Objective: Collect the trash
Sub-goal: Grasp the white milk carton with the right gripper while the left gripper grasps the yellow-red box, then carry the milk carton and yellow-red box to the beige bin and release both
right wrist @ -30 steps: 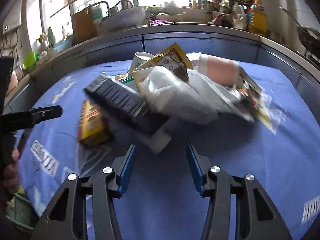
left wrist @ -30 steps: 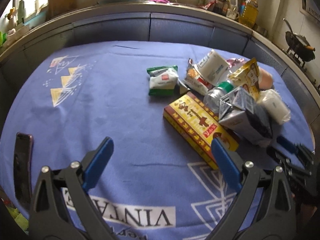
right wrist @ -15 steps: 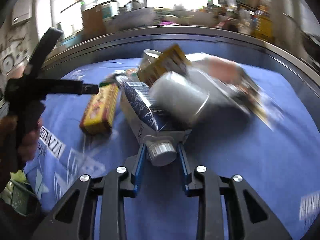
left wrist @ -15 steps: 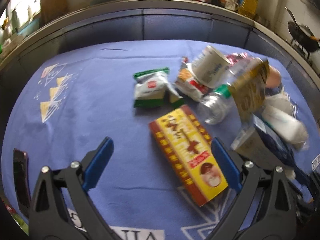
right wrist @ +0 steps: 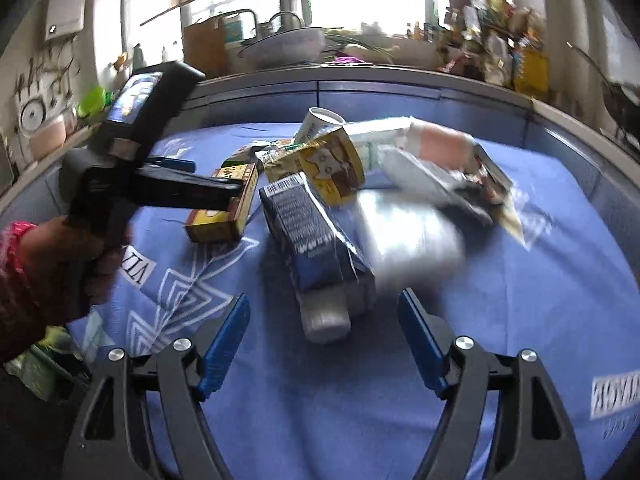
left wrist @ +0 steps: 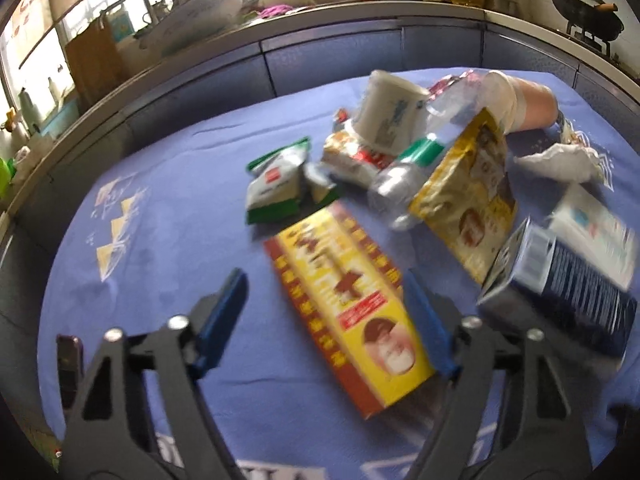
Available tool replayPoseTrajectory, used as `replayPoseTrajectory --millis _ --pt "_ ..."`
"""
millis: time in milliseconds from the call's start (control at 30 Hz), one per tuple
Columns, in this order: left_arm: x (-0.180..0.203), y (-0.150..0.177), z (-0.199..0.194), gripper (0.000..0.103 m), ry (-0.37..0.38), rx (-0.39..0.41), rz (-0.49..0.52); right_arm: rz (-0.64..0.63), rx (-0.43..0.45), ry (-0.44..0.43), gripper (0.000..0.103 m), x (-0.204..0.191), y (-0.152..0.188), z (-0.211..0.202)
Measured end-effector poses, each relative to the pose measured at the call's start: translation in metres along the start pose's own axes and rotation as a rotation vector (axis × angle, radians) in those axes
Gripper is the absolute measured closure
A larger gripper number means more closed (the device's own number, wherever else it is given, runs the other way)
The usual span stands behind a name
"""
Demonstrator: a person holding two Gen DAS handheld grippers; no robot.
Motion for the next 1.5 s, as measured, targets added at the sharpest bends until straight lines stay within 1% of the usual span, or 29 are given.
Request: replayPoseTrajectory --millis 67,167,200,233,267,300,333,367,500,567,633,733,767,833,867,900,967,1033,1167,1233,1267,1300,1367,1400,1433,1467,1500 --pt "-0.012 0.009 -0.006 0.028 0.027 -0.012 -0.031 -0.011 -0.005 -0.007 0.029 -0.002 -0.006 0.011" --pt "-0.028 0.018 -0.014 0.026 0.084 -0.039 -0.099 0.014 -0.049 -0.027 0.028 -0.007 -0.011 0.026" --pt "-0.033 0.022 -0.017 0.021 0.100 -0.046 -0.129 0.030 -0.049 -0.044 0.028 -0.010 -0.012 0.024" --pt "-0.039 0.022 -0.020 0.018 0.105 -0.047 -0.154 0.040 -0.046 -0.107 0.028 -0.017 -0.012 0.017" --pt "-0.043 0.020 -0.023 0.015 0.116 -0.040 -0.177 0.035 -0.042 -0.141 0.028 -0.022 -0.011 0.013" --pt "-0.043 0.018 -0.024 0.014 0.138 -0.031 -0.190 0.023 -0.036 -0.157 0.028 -0.027 -0.010 0.008" --pt "-0.042 0.014 -0.025 0.014 0.163 -0.021 -0.197 0.011 -0.025 -0.144 0.028 -0.031 -0.009 0.003" --pt "-0.038 0.010 -0.025 0.012 0.169 -0.019 -0.196 0.011 -0.017 -0.133 0.028 -0.032 -0.009 -0.001" --pt "-0.014 -0.012 -0.009 0.011 0.097 -0.019 -0.110 0.035 0.008 -0.073 0.029 -0.024 -0.009 -0.011" --pt "-0.006 -0.015 0.007 0.011 0.047 -0.047 -0.075 0.053 0.005 -0.060 0.028 -0.017 -0.009 -0.012" --pt "-0.005 -0.015 0.017 0.011 0.039 -0.068 -0.077 0.072 -0.002 -0.066 0.029 -0.015 -0.011 -0.011" --pt "-0.014 -0.010 0.021 0.012 0.086 -0.069 -0.139 0.058 0.002 -0.068 0.028 -0.020 -0.017 -0.007" --pt "-0.017 -0.008 0.022 0.013 0.091 -0.072 -0.146 0.042 0.004 -0.069 0.028 -0.025 -0.019 -0.004" --pt "-0.024 -0.003 0.023 0.022 0.103 -0.088 -0.156 0.004 0.005 -0.082 0.028 -0.038 -0.024 0.003" --pt "-0.028 0.002 0.023 0.030 0.112 -0.100 -0.158 -0.011 0.006 -0.084 0.028 -0.043 -0.025 0.007" --pt "-0.034 0.008 0.024 0.034 0.125 -0.115 -0.165 -0.028 0.006 -0.078 0.028 -0.048 -0.027 0.010" --pt "-0.042 0.017 0.020 0.034 0.139 -0.118 -0.178 -0.053 0.000 -0.076 0.028 -0.057 -0.029 0.019" --pt "-0.046 0.024 0.016 0.034 0.148 -0.123 -0.180 -0.052 -0.021 -0.083 0.028 -0.061 -0.028 0.028" --pt "-0.050 0.023 0.009 0.034 0.150 -0.110 -0.176 -0.031 -0.061 -0.081 0.028 -0.060 -0.021 0.037" --pt "-0.046 0.020 0.010 0.031 0.142 -0.108 -0.156 -0.013 -0.066 -0.079 0.028 -0.056 -0.017 0.036" --pt "-0.043 0.018 0.009 0.027 0.140 -0.103 -0.143 -0.008 -0.067 -0.076 0.028 -0.055 -0.016 0.036" --pt "-0.039 0.015 0.009 0.026 0.131 -0.094 -0.123 -0.001 -0.069 -0.072 0.029 -0.053 -0.015 0.036" --pt "-0.033 0.015 0.011 0.026 0.117 -0.090 -0.099 0.011 -0.077 -0.069 0.028 -0.048 -0.013 0.037" --pt "-0.033 0.015 0.011 0.032 0.124 -0.089 -0.098 0.015 -0.083 -0.070 0.029 -0.046 -0.013 0.038" --pt "-0.033 0.017 0.011 0.039 0.124 -0.085 -0.096 0.021 -0.090 -0.072 0.030 -0.044 -0.014 0.040" --pt "-0.033 0.019 0.011 0.042 0.119 -0.081 -0.091 0.027 -0.099 -0.082 0.042 -0.043 -0.014 0.042" --pt "-0.033 0.021 0.009 0.043 0.123 -0.073 -0.085 0.036 -0.119 -0.122 0.052 -0.043 -0.014 0.045"
Point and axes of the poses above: each gripper's, at about its wrist camera, not at the fingertips, and z roughly the way its jaws point, x to its right, y to its underside, the point moved 3 cm from there along z, roughly the way its jaws point, and after that the axes turned 14 degrees about y, right-handed, at the moved point
